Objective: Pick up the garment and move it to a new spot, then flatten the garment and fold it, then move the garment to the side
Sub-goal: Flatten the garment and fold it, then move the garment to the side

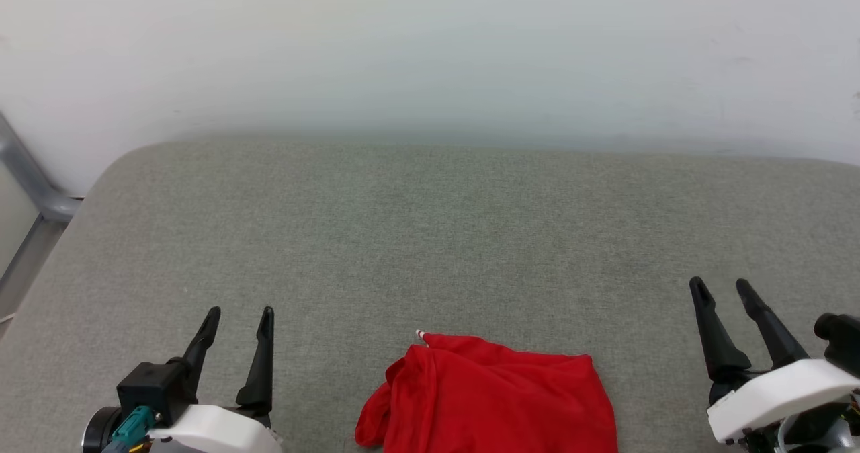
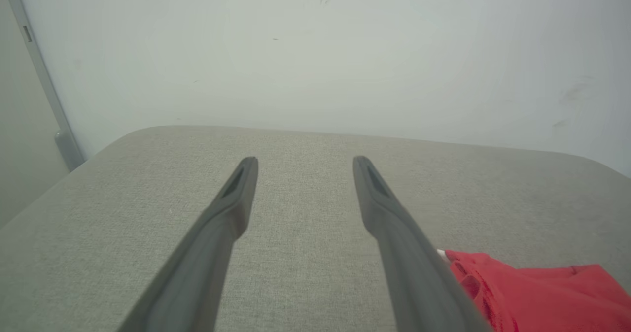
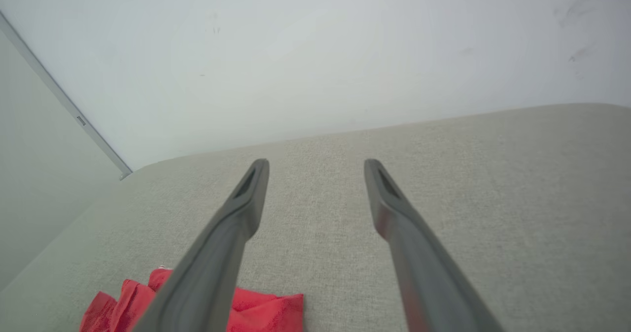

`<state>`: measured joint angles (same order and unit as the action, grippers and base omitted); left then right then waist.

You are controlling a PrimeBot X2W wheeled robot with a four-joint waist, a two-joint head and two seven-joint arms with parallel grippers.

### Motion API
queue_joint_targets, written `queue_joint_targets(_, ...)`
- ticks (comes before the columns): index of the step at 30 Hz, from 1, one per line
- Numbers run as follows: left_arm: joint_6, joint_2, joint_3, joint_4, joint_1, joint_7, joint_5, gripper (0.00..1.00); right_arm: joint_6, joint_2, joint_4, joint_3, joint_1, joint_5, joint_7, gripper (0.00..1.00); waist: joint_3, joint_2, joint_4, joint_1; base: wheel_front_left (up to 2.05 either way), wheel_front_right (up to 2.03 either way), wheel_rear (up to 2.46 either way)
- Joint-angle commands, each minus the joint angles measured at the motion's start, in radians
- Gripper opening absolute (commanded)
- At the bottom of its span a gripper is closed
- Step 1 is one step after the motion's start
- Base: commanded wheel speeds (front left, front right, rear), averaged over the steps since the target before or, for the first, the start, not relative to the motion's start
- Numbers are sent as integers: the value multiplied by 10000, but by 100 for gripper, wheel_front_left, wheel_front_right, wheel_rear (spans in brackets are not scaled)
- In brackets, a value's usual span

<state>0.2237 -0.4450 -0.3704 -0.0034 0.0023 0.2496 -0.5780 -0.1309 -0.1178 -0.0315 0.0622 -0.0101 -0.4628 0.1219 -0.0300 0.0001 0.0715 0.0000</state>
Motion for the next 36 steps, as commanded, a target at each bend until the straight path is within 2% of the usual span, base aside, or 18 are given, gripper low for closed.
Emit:
queue_joint_targets(1,79,-49,83,37,170,48,-32,100,5,145,-337,91,-222,435,-240,100,-53,-1,-117,0,0,0,0)
queue_joint_targets(7,197,-35,208,155,383,89,40,100,7,156,-1266,-186,-1012,2108,-1163,100,-191,-1,-339,0,0,0,0)
queue_joint_targets(14,164,11,226,380,564,108,11,100,5,390,-1425,-22,-1765,2745,-1520,100,-344,-1,-513,0,0,0,0)
queue_joint_targets(29,78,151,337,526,598,147,94,100,7,636,-1687,223,-1971,2701,-1202,100,-358,-1,-580,0,0,0,0)
queue_joint_targets(33,49,184,366,526,421,155,132,100,7,653,-1453,507,-1894,2197,-761,100,-242,-1,-511,0,0,0,0)
queue_joint_targets(36,-40,238,346,538,250,159,147,100,5,413,-1038,838,-1877,1489,-171,100,-104,-1,-351,0,0,0,0)
